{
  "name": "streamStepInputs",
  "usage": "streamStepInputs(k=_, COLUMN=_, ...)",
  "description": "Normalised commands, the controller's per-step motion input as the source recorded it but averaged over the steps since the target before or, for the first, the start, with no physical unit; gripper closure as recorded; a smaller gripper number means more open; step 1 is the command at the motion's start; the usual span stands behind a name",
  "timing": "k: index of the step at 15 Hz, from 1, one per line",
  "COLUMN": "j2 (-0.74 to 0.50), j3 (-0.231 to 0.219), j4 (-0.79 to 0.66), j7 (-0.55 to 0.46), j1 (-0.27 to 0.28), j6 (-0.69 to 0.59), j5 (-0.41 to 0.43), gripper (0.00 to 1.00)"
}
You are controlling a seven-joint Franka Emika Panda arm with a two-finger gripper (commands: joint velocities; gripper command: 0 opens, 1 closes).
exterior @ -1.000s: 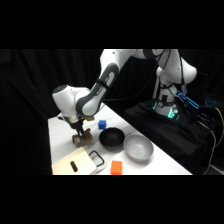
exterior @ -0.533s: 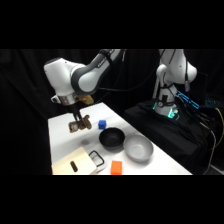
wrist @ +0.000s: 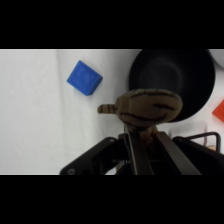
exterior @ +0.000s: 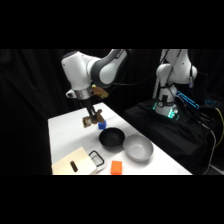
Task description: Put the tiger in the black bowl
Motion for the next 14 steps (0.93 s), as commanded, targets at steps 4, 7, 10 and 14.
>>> streamStepInputs(k=4, j2=-0.48, j3=0.015, j4=-0.69, j7=0.15, j1=0.112, j6=0.37, j5=-0.179, gripper=0.94)
streamStepInputs(k=7, j2=-0.28, j3=0.050, j4=-0.45, j7=0.12, j1=0.088, j6=0.38, j5=-0.122, gripper=0.94)
streamStepInputs(k=10, j2=-0.10, j3=0.042, j4=-0.28, j7=0.10, j1=0.061, j6=0.34, j5=-0.086, gripper=0.94)
streamStepInputs(k=14, j2=0.03, j3=0.024, j4=-0.13, j7=0.06, j1=0.030, j6=0.28, j5=-0.056, gripper=0.94)
